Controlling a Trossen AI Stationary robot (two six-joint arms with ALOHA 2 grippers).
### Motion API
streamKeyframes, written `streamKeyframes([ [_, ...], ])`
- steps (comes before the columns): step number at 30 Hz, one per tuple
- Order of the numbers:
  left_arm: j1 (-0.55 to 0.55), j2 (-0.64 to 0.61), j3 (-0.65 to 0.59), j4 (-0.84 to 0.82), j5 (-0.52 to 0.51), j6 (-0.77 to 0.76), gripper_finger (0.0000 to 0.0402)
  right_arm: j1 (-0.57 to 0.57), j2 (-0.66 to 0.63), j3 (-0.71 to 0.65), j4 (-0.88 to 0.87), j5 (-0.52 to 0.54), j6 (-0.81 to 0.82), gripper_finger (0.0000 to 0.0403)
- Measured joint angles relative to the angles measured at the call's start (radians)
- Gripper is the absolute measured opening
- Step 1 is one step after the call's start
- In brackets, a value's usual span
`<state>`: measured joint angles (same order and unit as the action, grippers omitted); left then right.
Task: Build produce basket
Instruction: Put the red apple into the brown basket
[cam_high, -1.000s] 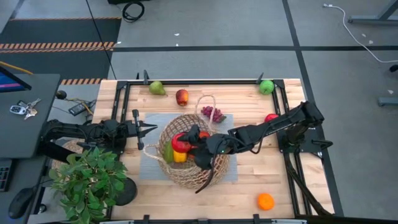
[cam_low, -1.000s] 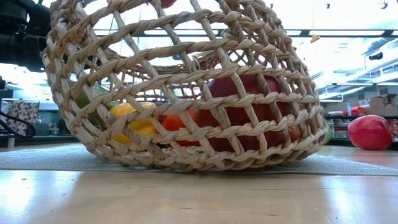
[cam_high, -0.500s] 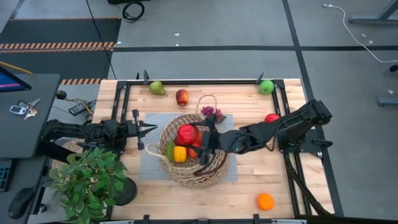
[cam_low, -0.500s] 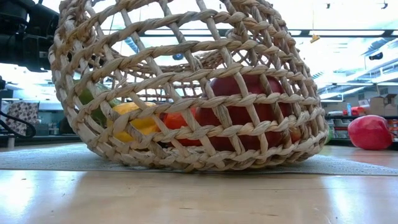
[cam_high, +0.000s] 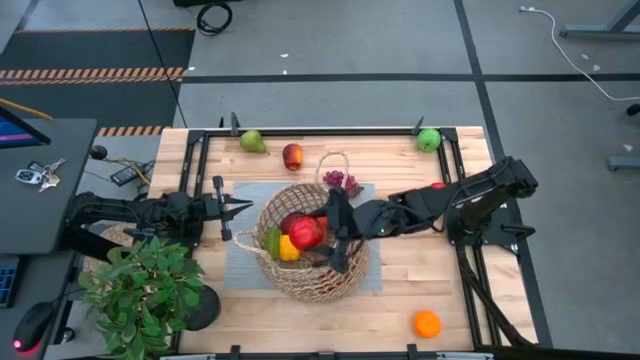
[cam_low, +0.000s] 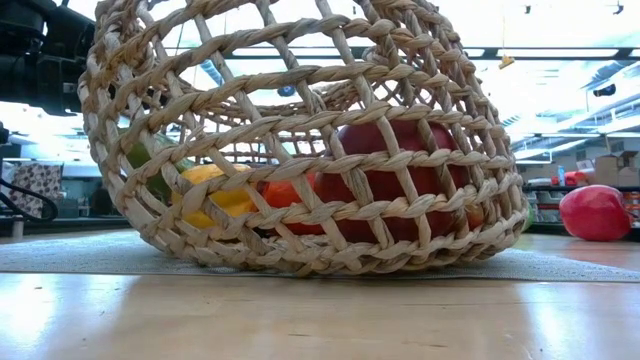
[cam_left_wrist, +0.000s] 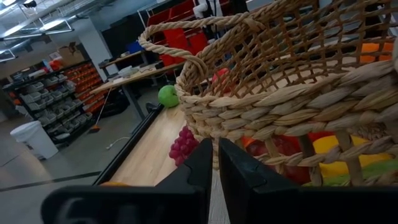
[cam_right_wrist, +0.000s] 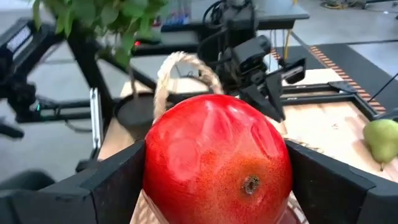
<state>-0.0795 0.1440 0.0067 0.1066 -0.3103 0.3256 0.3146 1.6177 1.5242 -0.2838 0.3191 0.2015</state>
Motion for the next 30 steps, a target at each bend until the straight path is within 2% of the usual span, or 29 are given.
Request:
streamKeyframes([
  [11,0.000,0.000,0.000,0.000,0.000,0.000,0.0028,-0.080,0.000,0.002,0.034,0.000,0.025,0.0362],
  [17,0.000,0.000,0.000,0.000,0.000,0.000,0.0035,-0.089,0.028,0.015,-0.051,0.025,0.058,0.0362],
  [21,0.000,0.002,0.000,0.002,0.000,0.000,0.0036,-0.093,0.128,0.114,-0.187,0.048,0.085,0.0362],
  [27,0.000,0.015,0.000,0.000,0.001,0.000,0.0030,-0.115,0.292,0.353,-0.380,0.031,0.114,0.0361],
  [30,0.000,0.020,0.000,-0.003,0.001,0.000,0.0030,-0.135,0.341,0.429,-0.452,0.015,0.138,0.0363],
])
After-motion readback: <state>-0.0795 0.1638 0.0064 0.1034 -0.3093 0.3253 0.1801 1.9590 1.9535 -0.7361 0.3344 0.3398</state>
